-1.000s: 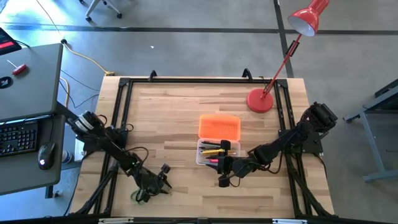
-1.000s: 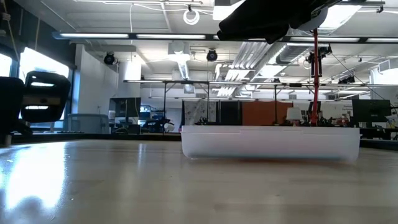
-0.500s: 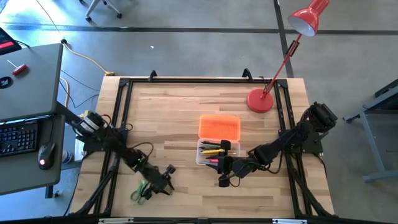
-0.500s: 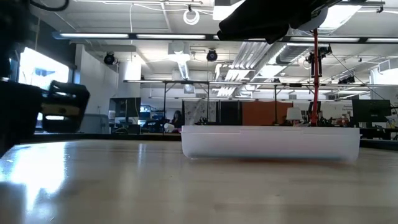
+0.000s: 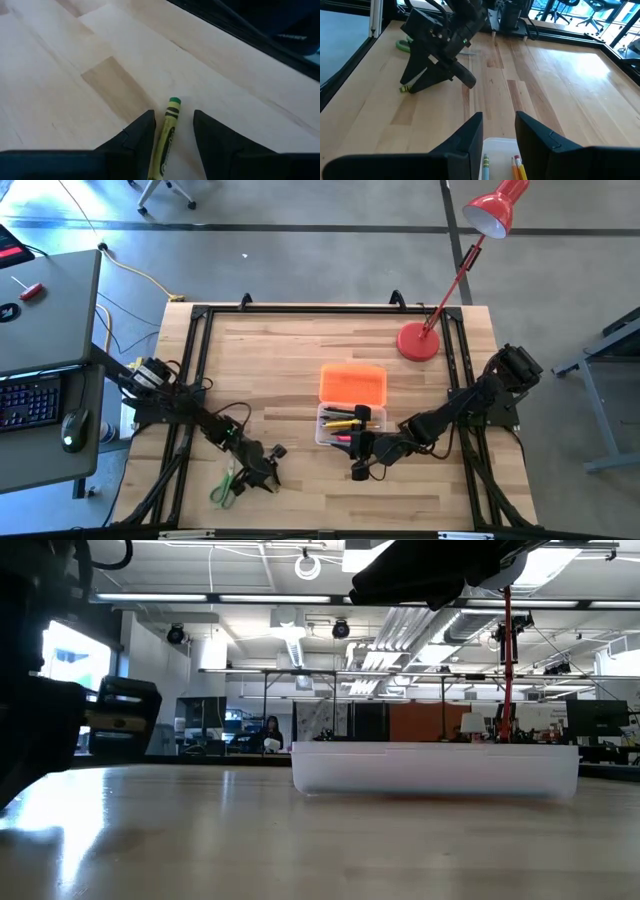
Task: Pick & place school supplies into a supply box
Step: Put the green crayon into the supply box
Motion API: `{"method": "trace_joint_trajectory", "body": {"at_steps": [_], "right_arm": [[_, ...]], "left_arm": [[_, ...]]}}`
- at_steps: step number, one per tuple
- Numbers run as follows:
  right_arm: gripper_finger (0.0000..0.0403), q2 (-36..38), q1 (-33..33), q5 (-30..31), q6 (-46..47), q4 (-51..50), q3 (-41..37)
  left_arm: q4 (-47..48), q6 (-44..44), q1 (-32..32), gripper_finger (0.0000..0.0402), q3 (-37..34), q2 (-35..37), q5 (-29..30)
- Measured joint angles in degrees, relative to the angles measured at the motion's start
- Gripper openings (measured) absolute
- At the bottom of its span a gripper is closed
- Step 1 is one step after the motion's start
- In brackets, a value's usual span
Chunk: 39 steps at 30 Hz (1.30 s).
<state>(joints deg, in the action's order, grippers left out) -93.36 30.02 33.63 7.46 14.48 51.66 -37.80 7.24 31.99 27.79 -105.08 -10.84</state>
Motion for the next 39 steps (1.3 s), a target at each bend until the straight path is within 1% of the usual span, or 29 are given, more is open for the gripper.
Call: {"method": "trace_joint_trajectory", "body": {"at_steps": [4,7,11,15,16,20,23,25,27,32,36,39], "right_arm": [[0.0094,0.0,0.0,0.0,0.0,0.0,0.0],[0.0094,0.0,0.0,0.0,0.0,0.0,0.0],[0.0094,0.0,0.0,0.0,0.0,0.0,0.0],[0.0094,0.0,0.0,0.0,0.0,0.0,0.0],[0.0094,0.0,0.0,0.0,0.0,0.0,0.0],[0.0094,0.0,0.0,0.0,0.0,0.0,0.0],[0.0094,0.0,0.0,0.0,0.0,0.0,0.0],[0.0094,0.0,0.0,0.0,0.0,0.0,0.0],[0.0094,0.0,0.0,0.0,0.0,0.1,0.0],[0.0094,0.0,0.0,0.1,0.0,0.1,0.0],[0.0094,0.0,0.0,0.1,0.0,0.1,0.0],[0.0094,0.0,0.0,0.2,0.0,0.1,0.0]], "left_arm": [[-3.3,4.2,-0.7,0.0173,0.0,-2.8,-1.2],[-8.0,5.6,-1.8,0.0158,0.0,-6.0,-4.3],[-12.5,5.6,-3.3,0.0113,0.0,-8.5,-7.8],[-13.0,6.3,-4.0,0.0045,0.0,-9.0,-9.3],[-13.0,6.3,-4.0,0.0037,0.0,-9.0,-9.4],[-15.5,5.1,-4.0,0.0036,-0.3,-9.0,-8.7],[-20.2,4.4,-4.0,0.0042,-0.1,-8.0,-3.3],[-20.6,5.8,-4.4,0.0050,0.4,-6.8,1.1],[-20.5,8.0,-5.2,0.0051,1.9,-5.2,2.6],[-20.8,9.0,-8.8,0.0037,5.9,-2.4,2.3],[-21.4,8.7,-12.4,0.0044,10.2,-1.9,2.2],[-14.8,5.8,-15.5,0.0054,14.3,-1.9,3.3]]}}
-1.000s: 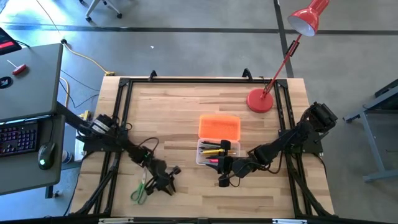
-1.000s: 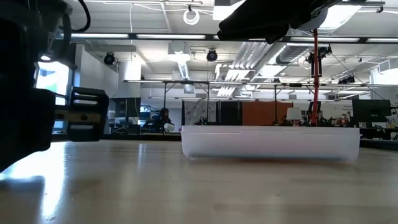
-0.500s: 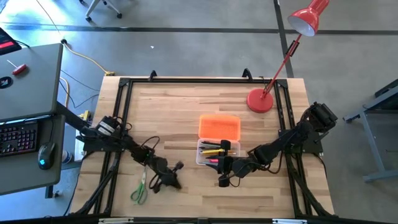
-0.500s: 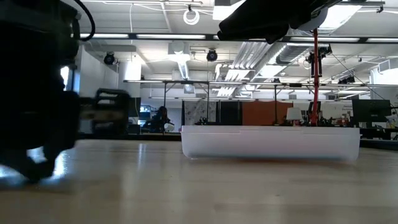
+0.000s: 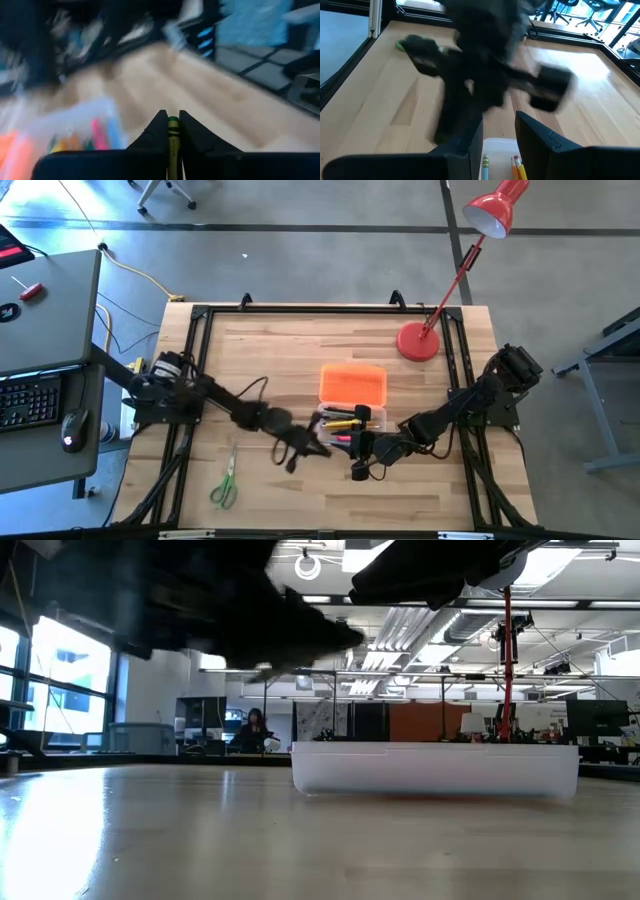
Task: Pick & place school supplies into a supply box
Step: Put the green crayon into the supply box, then put the green scissors into the supply box
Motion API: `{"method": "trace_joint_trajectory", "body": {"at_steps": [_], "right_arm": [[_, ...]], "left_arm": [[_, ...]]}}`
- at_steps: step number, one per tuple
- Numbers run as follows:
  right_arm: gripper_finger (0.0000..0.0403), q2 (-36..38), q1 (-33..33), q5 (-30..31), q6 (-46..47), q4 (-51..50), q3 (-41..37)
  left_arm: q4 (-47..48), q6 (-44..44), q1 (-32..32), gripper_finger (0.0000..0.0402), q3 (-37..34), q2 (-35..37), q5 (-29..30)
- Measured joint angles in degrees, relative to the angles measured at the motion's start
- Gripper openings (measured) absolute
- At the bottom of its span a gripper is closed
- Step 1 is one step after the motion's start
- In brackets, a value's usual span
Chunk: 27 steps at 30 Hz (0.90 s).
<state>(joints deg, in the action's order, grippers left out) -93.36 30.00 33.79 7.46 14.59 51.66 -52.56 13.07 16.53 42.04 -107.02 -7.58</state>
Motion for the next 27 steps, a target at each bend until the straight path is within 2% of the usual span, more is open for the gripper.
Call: {"method": "trace_joint_trajectory", "body": {"at_steps": [4,6,11,15,20,27], "right_arm": [[0.0094,0.0,0.0,0.0,0.0,0.0,0.0],[0.0094,0.0,0.0,0.1,0.0,0.0,0.0],[0.0094,0.0,0.0,0.0,0.0,-0.1,0.0],[0.0094,0.0,0.0,0.1,0.0,-0.1,0.0],[0.0094,0.0,-0.2,1.2,-7.2,-0.1,0.0],[0.0094,0.9,0.6,0.4,-2.9,-0.2,0.0]], "left_arm": [[15.6,-4.6,-3.3,0.0050,5.4,0.0,1.2],[19.6,-4.2,-4.2,0.0043,7.8,-0.3,1.2],[20.6,-3.0,-6.1,0.0044,11.0,-0.7,4.3],[21.2,-7.0,-7.9,0.0065,11.3,-0.7,5.6],[21.3,-12.2,-9.2,0.0082,11.3,-0.8,5.0],[20.9,-12.1,-9.2,0.0087,11.3,-1.5,5.7]]}}
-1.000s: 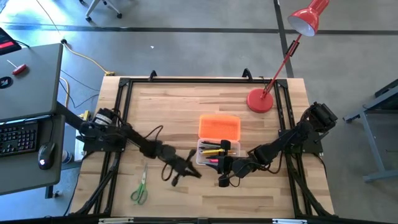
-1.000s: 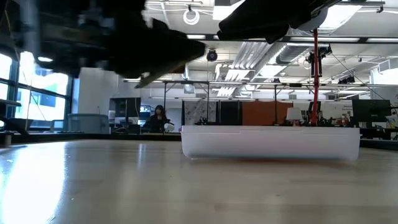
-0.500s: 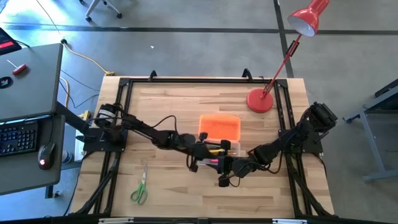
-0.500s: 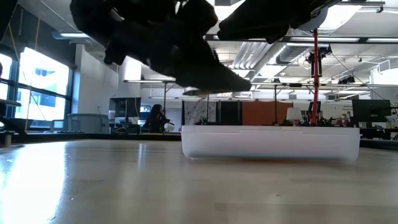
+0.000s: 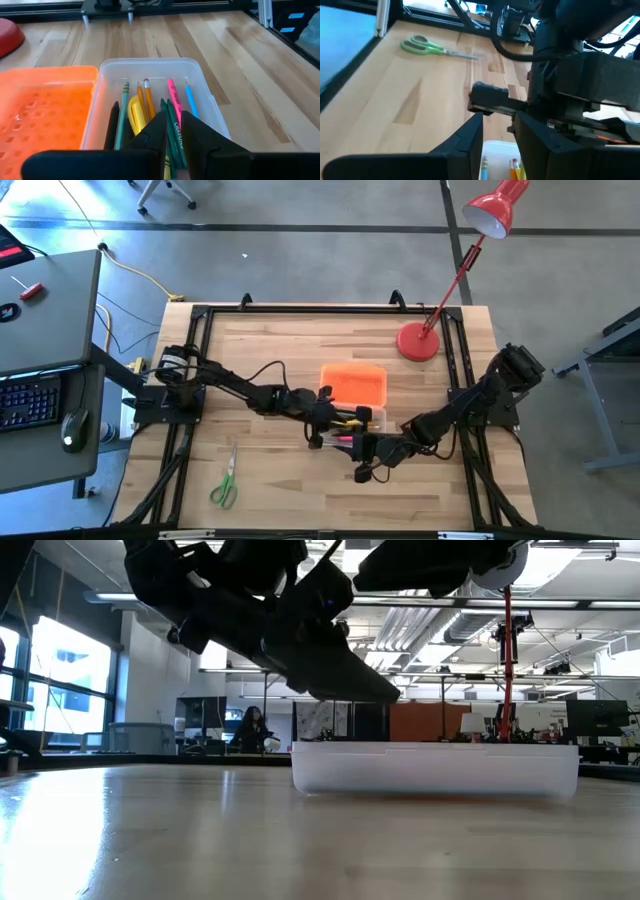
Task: Pick & place school supplies into a supply box
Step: Put the green scissors into the supply box
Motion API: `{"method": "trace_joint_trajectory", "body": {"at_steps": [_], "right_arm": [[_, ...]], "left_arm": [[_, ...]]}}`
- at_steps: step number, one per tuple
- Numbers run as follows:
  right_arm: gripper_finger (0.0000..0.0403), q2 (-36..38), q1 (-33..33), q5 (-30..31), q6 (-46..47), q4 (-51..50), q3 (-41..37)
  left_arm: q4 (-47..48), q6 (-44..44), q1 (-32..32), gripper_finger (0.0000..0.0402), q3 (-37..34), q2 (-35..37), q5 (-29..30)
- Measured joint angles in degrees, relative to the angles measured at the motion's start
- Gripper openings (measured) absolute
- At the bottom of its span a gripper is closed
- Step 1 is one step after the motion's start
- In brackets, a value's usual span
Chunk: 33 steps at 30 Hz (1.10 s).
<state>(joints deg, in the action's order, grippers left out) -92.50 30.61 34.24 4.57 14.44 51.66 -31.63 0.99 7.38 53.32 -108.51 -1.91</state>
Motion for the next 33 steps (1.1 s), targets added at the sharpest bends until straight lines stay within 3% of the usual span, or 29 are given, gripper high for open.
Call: {"method": "trace_joint_trajectory", "body": {"at_steps": [5,9,12,18,21,27,33], "right_arm": [[0.0094,0.0,0.1,-0.3,2.6,-0.1,0.0],[0.0094,0.0,0.2,-1.5,6.5,-0.3,0.0],[0.0094,0.0,0.2,-4.9,8.5,-0.1,0.0],[0.0094,0.0,0.2,-13.0,8.0,4.0,0.0],[0.0094,0.0,0.2,-14.5,4.1,8.1,0.0],[0.0094,0.0,0.1,-14.1,2.5,11.3,0.0],[0.0094,0.0,-0.3,-10.3,2.5,11.2,0.0]], "left_arm": [[-2.1,0.0,0.1,0.0095,0.0,0.0,0.6],[0.0,-1.6,0.1,0.0094,0.0,4.0,0.6],[7.5,-2.6,0.1,0.0085,0.0,10.1,0.6],[36.1,-3.1,0.1,0.0050,0.0,27.6,2.3],[48.8,-11.5,0.1,0.0032,0.1,36.2,1.7],[73.2,-33.0,1.1,0.0024,-0.6,46.8,-7.9],[82.9,-50.2,9.6,0.0055,-5.0,48.8,-6.6]]}}
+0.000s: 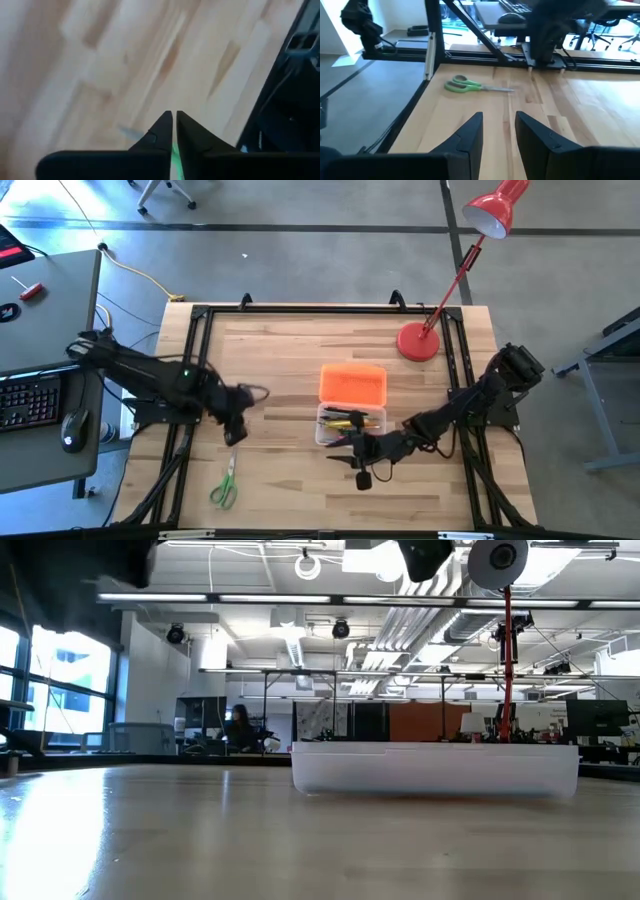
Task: Pick & place school supplies into a supply box
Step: Put the green scissors into the supply box
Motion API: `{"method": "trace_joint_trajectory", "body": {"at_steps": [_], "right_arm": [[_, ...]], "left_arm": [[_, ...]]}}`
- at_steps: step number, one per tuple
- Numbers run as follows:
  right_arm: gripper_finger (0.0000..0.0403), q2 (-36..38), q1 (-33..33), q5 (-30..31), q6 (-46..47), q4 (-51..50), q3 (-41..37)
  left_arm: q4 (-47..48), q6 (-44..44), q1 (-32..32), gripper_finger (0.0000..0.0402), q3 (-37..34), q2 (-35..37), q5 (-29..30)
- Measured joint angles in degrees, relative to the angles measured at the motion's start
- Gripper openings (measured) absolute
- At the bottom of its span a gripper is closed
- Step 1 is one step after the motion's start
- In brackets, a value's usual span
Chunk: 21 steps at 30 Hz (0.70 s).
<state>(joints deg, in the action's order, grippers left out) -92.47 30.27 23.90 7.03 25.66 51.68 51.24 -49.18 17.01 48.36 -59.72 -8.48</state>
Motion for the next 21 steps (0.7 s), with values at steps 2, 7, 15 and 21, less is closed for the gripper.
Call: {"method": "trace_joint_trajectory", "body": {"at_steps": [2,7,15,21], "right_arm": [[0.0094,0.0,-0.2,-0.3,0.3,-0.2,0.0],[0.0094,0.0,-0.4,-0.2,0.4,-0.6,0.0],[0.0094,0.0,-0.4,-0.2,0.4,-0.6,0.0],[0.0094,0.0,-0.4,-0.2,0.4,-0.6,0.0]], "left_arm": [[-0.2,-5.7,3.8,0.0063,-1.8,-0.3,-1.0],[-0.2,-22.8,13.4,0.0070,-3.9,-3.3,-7.2],[-6.9,-44.7,29.7,0.0055,-4.0,-10.9,-7.6],[-17.0,-52.3,37.9,0.0045,-4.0,-19.4,-2.4]]}}
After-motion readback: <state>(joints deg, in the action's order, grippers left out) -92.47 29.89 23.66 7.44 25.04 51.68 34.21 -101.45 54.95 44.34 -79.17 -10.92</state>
